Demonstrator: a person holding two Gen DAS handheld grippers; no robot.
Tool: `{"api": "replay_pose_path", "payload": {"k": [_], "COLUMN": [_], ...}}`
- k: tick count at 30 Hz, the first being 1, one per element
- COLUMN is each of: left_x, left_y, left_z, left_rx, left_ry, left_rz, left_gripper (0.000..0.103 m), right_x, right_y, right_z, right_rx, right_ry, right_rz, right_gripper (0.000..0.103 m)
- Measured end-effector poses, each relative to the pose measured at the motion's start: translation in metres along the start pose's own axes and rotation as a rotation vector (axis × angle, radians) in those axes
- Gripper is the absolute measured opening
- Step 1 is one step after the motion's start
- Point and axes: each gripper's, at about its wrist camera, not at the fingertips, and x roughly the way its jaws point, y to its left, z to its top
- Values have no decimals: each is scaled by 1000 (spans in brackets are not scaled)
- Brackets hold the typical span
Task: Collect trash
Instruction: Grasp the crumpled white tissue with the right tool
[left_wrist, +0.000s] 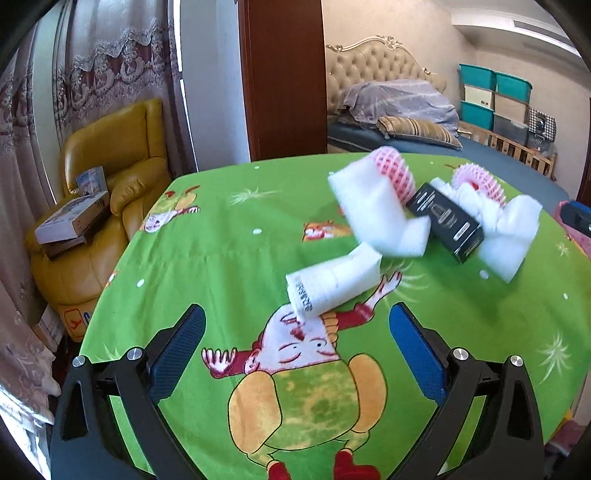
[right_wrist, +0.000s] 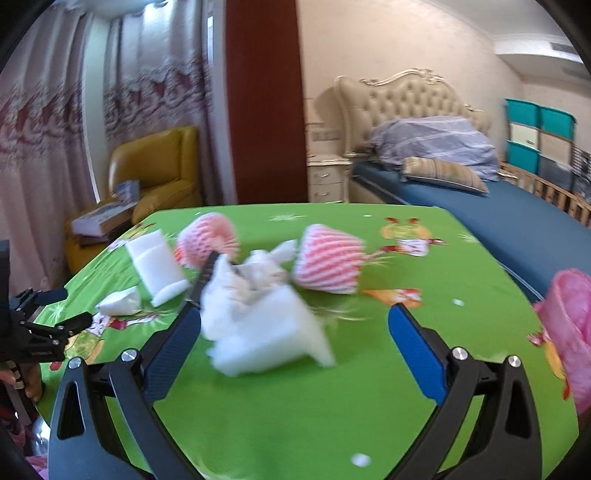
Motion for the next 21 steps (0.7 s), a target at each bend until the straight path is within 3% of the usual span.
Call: {"api": "replay_pose_path", "payload": {"k": [3,6,13,18,20,21], "left_x": [2,4,5,6,6,7], "left_y": [1,-6,-13,-11,-11,-11], "left_z": [0,0,-1,-2,-2,-2], "left_rx": [-2,16,10,2,-1,-2], "left_ry": [-17,-22,6,12,14,15], "left_rz": [-6,10,18,14,14,13], "left_gripper": [95,95,95,95,95,95], "right_x": [16,29,65,83,79,79], "right_y": [18,27,42,55,52,49], "right_z": [4,8,16,6,8,7], "right_rx": [-41,-58,-46,-92,-78,-69], "right_ry": [21,32,94,152,147,155], "right_rz": [19,20,48,31,43,61], "right_gripper": [98,90,60,51,43,33]}}
